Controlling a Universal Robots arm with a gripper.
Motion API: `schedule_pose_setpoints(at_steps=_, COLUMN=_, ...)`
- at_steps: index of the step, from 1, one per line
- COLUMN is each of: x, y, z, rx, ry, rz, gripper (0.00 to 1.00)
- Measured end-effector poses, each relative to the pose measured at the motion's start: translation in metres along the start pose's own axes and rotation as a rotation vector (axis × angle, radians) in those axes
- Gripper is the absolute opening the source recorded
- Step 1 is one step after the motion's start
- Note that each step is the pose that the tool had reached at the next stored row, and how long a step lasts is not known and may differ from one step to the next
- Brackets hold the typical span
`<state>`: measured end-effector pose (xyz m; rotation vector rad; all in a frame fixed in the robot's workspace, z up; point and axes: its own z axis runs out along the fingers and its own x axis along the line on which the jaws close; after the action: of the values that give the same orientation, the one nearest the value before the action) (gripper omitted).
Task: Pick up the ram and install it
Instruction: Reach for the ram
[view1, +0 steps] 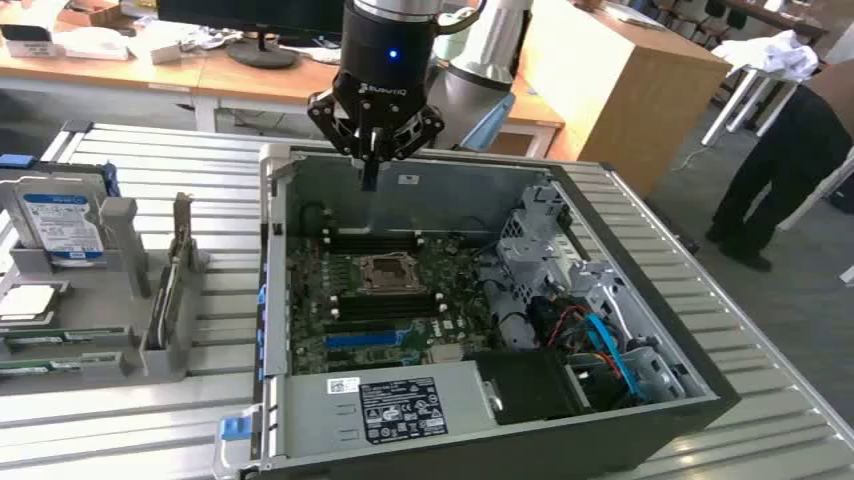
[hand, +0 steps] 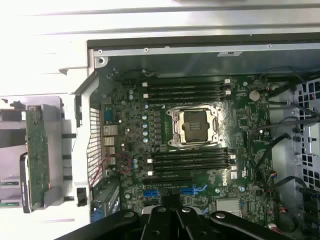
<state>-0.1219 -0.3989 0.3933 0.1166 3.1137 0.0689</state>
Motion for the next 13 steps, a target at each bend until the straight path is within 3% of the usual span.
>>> schedule_pose_setpoints(at_steps=13, x=0.0048, y=-0.0001, z=-0.0001, rx=0.0000, ry=0.0000, rz=0.000, gripper=0.11)
